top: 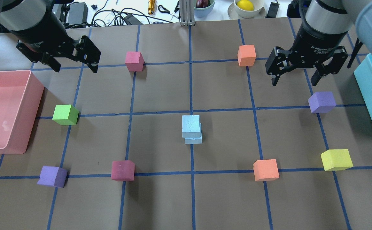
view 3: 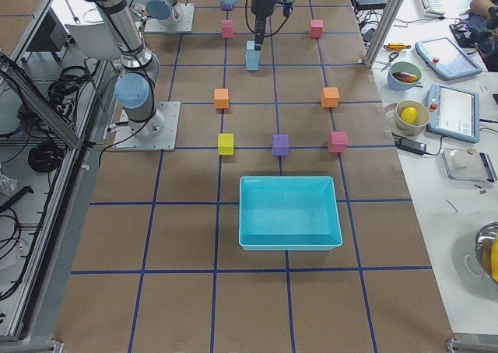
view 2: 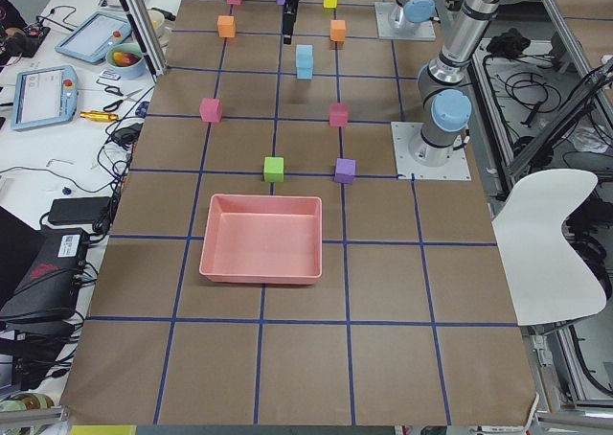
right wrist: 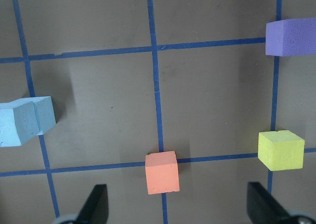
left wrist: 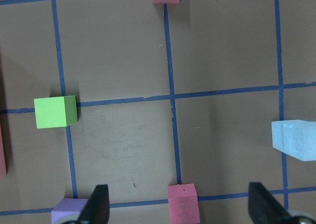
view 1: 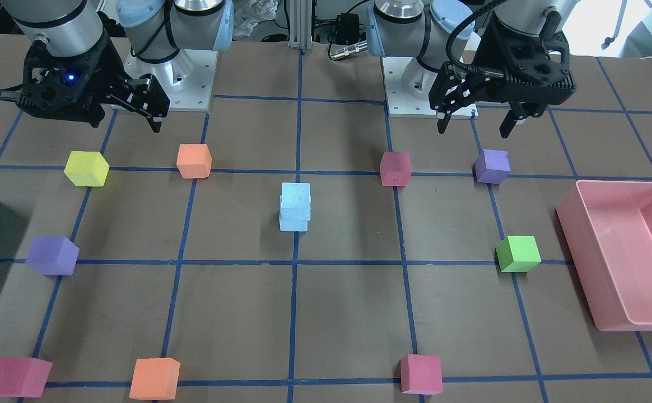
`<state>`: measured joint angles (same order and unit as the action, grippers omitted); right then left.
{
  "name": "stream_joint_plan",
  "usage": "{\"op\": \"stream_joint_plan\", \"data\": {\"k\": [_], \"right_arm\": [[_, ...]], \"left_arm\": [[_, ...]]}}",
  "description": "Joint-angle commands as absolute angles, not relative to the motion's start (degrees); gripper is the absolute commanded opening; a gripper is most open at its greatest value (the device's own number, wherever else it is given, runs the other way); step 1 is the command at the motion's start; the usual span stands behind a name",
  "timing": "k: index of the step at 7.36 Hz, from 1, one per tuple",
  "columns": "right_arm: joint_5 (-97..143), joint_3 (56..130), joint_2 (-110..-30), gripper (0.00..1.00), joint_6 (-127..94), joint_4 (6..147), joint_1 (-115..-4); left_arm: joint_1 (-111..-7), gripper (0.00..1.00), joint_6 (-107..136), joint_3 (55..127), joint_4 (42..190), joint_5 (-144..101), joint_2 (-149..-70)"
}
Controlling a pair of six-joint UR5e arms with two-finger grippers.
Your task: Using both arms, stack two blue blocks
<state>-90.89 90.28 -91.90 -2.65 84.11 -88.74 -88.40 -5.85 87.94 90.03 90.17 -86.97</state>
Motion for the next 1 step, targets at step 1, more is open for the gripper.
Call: {"op": "stream_joint_plan", "data": {"k": [1], "right_arm": [[-90.9, 90.1, -91.9, 1.00, -2.3, 84.5, -88.7]], "left_arm": [[-88.3, 1.00, -5.9, 88.0, 90.1, 89.9, -87.0]]}}
